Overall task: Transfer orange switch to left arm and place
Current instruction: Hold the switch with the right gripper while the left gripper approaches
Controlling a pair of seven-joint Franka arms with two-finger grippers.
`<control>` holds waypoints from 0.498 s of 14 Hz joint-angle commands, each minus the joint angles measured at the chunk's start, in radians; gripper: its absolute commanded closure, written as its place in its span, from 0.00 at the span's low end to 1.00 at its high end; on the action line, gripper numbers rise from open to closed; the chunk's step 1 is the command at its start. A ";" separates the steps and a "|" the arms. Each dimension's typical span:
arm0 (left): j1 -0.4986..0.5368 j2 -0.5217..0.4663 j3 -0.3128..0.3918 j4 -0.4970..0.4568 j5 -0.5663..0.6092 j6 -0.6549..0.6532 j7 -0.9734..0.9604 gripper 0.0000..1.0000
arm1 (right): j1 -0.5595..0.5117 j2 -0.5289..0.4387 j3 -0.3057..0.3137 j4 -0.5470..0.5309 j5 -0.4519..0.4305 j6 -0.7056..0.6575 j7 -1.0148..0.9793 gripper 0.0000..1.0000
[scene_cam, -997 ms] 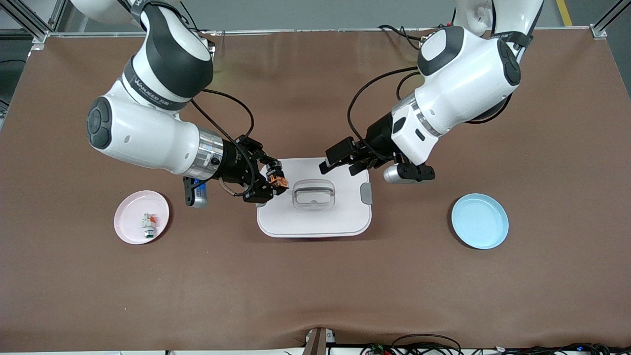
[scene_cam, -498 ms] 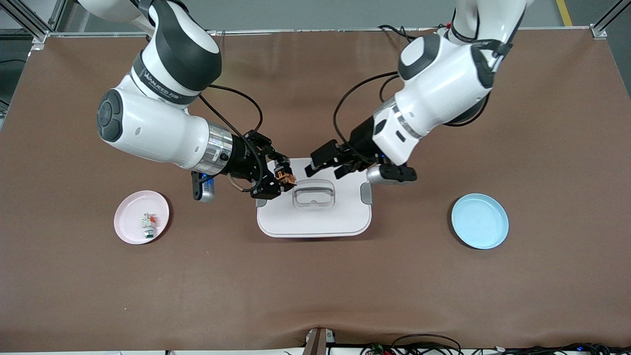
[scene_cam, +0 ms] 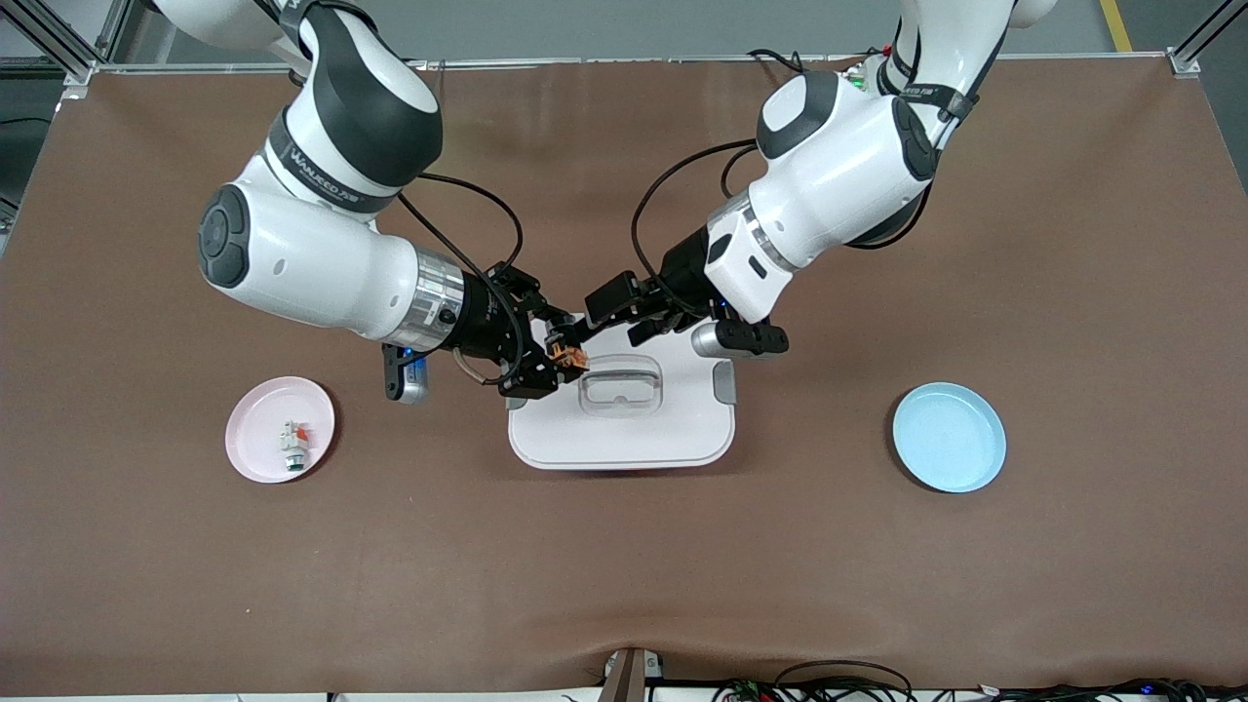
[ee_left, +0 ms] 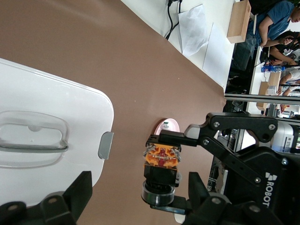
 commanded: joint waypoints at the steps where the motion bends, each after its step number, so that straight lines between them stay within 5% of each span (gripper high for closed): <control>1: -0.012 0.010 -0.001 0.005 -0.027 0.031 0.008 0.09 | 0.011 0.019 -0.006 0.043 -0.019 -0.003 0.027 1.00; 7: -0.038 0.074 0.001 0.057 -0.024 0.067 0.002 0.10 | 0.012 0.020 -0.006 0.045 -0.019 0.006 0.026 1.00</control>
